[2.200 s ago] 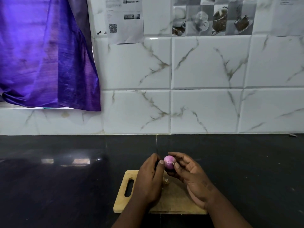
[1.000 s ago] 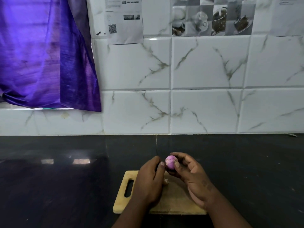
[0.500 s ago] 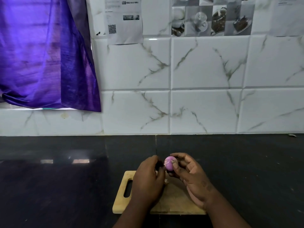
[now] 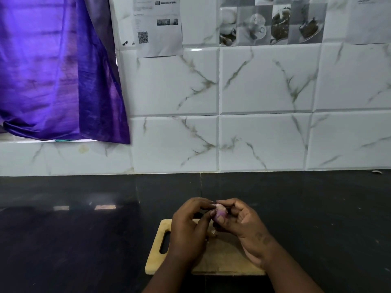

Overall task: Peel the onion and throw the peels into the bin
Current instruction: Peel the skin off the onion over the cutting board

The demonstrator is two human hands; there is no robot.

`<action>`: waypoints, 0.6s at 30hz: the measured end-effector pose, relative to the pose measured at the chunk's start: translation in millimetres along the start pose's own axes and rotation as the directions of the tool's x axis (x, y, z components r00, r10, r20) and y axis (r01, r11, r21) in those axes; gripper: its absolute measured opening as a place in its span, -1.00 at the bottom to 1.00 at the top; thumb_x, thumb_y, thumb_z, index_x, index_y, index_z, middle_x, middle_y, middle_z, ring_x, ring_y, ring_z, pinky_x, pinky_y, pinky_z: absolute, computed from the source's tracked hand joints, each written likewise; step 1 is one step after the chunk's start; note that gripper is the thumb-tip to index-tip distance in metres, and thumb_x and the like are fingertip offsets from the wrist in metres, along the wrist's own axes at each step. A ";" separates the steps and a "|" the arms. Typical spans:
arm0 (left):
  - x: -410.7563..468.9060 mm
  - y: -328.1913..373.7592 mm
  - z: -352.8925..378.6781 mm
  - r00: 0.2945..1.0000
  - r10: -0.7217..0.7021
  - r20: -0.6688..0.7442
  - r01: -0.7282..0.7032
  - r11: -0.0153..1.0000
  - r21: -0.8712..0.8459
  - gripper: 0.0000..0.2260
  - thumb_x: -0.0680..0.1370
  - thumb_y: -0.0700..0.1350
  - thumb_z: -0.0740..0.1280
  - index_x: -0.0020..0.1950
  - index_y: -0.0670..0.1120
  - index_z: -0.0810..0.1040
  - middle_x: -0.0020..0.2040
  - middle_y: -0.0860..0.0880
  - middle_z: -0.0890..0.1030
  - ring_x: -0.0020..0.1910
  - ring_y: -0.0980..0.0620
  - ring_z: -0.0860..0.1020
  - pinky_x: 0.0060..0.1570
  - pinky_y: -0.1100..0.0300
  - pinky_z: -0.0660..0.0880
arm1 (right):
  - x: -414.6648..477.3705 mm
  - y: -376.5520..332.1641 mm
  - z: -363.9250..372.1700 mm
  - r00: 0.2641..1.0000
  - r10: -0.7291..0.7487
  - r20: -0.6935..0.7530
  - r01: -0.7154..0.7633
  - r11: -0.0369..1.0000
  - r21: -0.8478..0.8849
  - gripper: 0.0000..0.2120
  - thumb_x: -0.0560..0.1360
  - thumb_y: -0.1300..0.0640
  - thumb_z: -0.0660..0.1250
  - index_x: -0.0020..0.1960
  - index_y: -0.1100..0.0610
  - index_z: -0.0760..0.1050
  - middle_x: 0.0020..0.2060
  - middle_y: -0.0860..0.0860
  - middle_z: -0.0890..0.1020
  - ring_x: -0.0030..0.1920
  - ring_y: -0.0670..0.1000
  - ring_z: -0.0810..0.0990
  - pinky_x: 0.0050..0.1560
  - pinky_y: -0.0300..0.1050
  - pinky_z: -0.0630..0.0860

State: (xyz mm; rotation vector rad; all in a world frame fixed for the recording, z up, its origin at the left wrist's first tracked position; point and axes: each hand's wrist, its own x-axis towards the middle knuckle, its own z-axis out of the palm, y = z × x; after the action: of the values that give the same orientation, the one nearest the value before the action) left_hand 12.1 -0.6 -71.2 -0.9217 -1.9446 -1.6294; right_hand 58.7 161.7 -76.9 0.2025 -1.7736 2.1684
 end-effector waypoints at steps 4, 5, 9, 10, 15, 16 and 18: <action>-1.0 2.4 -0.6 0.993 -0.121 -0.008 0.120 0.990 -0.080 -0.79 0.55 -0.34 0.47 -0.06 -0.02 0.74 -0.09 0.05 0.76 -0.02 0.06 0.72 0.01 0.06 0.69 | 1.7 3.4 0.4 0.999 -0.035 -0.012 0.034 0.998 -0.059 -0.63 0.37 0.29 0.58 0.15 0.23 0.63 0.09 0.28 0.71 0.05 0.17 0.69 0.04 0.07 0.67; -1.6 3.0 -1.0 0.992 -0.126 -0.011 0.125 0.989 -0.084 -0.79 0.55 -0.34 0.47 -0.07 -0.03 0.74 -0.11 0.06 0.76 -0.03 0.07 0.72 -0.01 0.09 0.69 | 2.1 4.3 0.4 0.999 -0.044 -0.015 0.043 0.996 -0.074 -0.63 0.37 0.30 0.59 0.15 0.23 0.63 0.09 0.27 0.71 0.05 0.18 0.69 0.05 0.11 0.65; -1.8 1.2 -1.0 0.991 -0.131 -0.030 0.129 0.989 -0.073 -0.77 0.55 -0.36 0.46 -0.09 -0.03 0.74 -0.13 0.04 0.76 -0.07 0.06 0.72 -0.06 0.15 0.68 | 2.3 6.7 1.8 0.997 -0.070 -0.020 0.068 0.992 -0.102 -0.64 0.37 0.31 0.59 0.14 0.25 0.63 0.08 0.25 0.72 0.05 0.17 0.71 0.06 0.14 0.66; -1.9 1.1 -0.9 0.990 -0.139 -0.036 0.136 0.987 -0.083 -0.77 0.55 -0.37 0.45 -0.10 -0.03 0.74 -0.14 0.03 0.76 -0.08 0.05 0.72 -0.07 0.14 0.68 | 2.7 7.4 2.4 0.997 -0.078 -0.019 0.076 0.991 -0.109 -0.64 0.37 0.31 0.59 0.14 0.26 0.62 0.07 0.25 0.72 0.04 0.17 0.71 0.04 0.13 0.66; -1.1 -2.7 0.3 0.975 -0.214 -0.060 0.201 0.963 -0.180 -0.77 0.56 -0.39 0.42 -0.12 -0.09 0.73 -0.17 -0.04 0.76 -0.12 0.03 0.73 -0.11 0.21 0.67 | 2.1 10.7 5.7 0.992 -0.123 -0.029 0.115 0.976 -0.185 -0.68 0.39 0.28 0.59 0.11 0.21 0.63 0.07 0.16 0.74 0.04 0.12 0.73 -0.04 -0.04 0.68; 0.5 -5.7 1.1 0.963 -0.258 -0.079 0.234 0.944 -0.234 -0.78 0.57 -0.39 0.41 -0.13 -0.10 0.72 -0.18 -0.07 0.75 -0.14 0.00 0.73 -0.12 0.16 0.68 | 1.0 11.7 6.0 0.992 -0.121 -0.017 0.115 0.973 -0.200 -0.69 0.40 0.30 0.59 0.10 0.17 0.64 0.06 0.14 0.74 0.03 0.11 0.73 -0.04 -0.04 0.68; 4.1 -12.5 1.8 0.931 -0.348 -0.107 0.290 0.886 -0.361 -0.80 0.59 -0.40 0.40 -0.15 -0.15 0.70 -0.23 -0.12 0.73 -0.19 -0.06 0.71 -0.13 0.06 0.68 | -1.0 12.4 7.9 0.995 -0.102 0.012 0.102 0.973 -0.205 -0.67 0.40 0.35 0.57 0.11 0.13 0.66 0.02 0.14 0.76 -0.01 0.07 0.74 -0.05 -0.04 0.69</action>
State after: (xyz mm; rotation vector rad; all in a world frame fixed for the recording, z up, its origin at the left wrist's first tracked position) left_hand 0.4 1.0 -77.2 -0.5689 -1.8004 -2.2101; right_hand 54.7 151.8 -87.0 0.2394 -1.9280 1.8999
